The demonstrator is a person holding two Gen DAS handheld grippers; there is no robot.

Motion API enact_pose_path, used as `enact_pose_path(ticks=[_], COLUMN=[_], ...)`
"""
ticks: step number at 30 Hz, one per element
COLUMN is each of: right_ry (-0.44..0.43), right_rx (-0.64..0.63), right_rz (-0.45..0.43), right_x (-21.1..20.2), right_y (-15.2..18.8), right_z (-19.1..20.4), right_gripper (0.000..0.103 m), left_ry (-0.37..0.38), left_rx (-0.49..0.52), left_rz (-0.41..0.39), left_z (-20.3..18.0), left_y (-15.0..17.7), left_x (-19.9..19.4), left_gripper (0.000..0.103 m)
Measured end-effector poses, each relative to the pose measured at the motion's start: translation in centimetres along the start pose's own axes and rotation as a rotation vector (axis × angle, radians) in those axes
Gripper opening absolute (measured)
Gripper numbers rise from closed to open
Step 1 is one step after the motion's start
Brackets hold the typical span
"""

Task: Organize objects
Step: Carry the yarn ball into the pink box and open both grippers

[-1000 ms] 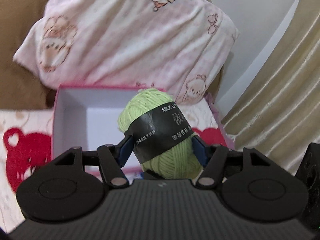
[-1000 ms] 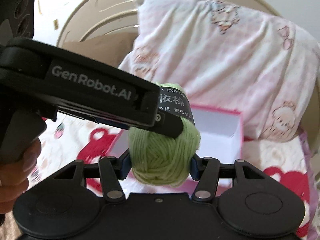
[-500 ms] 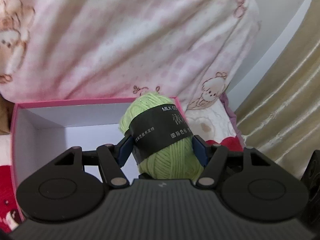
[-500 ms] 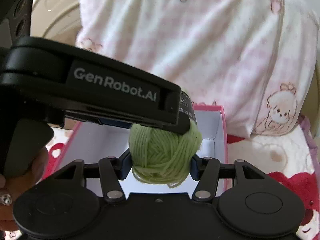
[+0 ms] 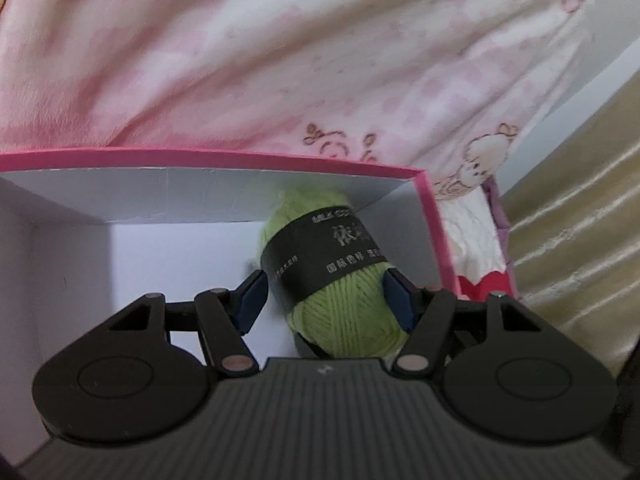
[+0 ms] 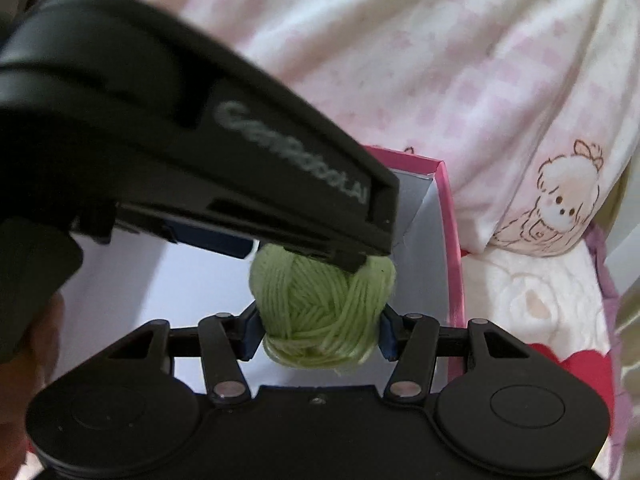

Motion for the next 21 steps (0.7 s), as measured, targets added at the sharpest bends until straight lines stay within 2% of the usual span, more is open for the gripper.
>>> enact_pose_path(ticks=[2, 4, 6, 10, 15, 19, 21], right_ry=[-0.021, -0.051, -0.092, -0.119, -0.211, -0.274, -0.293], right_rx=[-0.016, -0.024, -0.003, 0.034, 0.071, 0.067, 0.073], right_rz=[0.006, 0.012, 0.009, -0.009, -0.021, -0.007, -0.003], right_x=[-0.3, -1.0, -1.9, -3.0, -5.8, -8.9, -10.4], right_y=[0.4, 1.3, 1.7, 2.4, 2.9, 3.0, 2.8], right_z=[0.1, -0.1, -0.7, -2.0, -2.2, -1.7, -1.7], right_gripper=[0.061, 0.061, 0.06, 0.058, 0.058, 0.058, 0.058], left_ry=[-0.024, -0.015, -0.041, -0.072, -0.195, -0.216, -0.257], left_rx=[-0.027, -0.036, -0.01, 0.003, 0.159, 0.18, 0.201], left_rz=[0.017, 0.033, 0.037, 0.031, -0.013, -0.022, -0.031], left_z=[0.5, 0.5, 0.1, -0.6, -2.6, -3.6, -4.0], left_y=[0.0, 0.3, 0.8, 1.5, 2.5, 3.9, 4.7], left_x=[0.6, 1.0, 1.1, 0.4, -4.0, -8.3, -10.4], left_gripper=[0.057, 0.054, 0.054, 0.052, 0.057, 0.066, 0.071])
Point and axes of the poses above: each gripper's, at about its wrist camera, not at the fingertips, and x roughly the way its jaws point, z to its left, y to its underside, the point moved 7 cm from there along x, roughly the way its jaws point, and after that the axes turned 1 degree about -x, right-handed, at the moved point
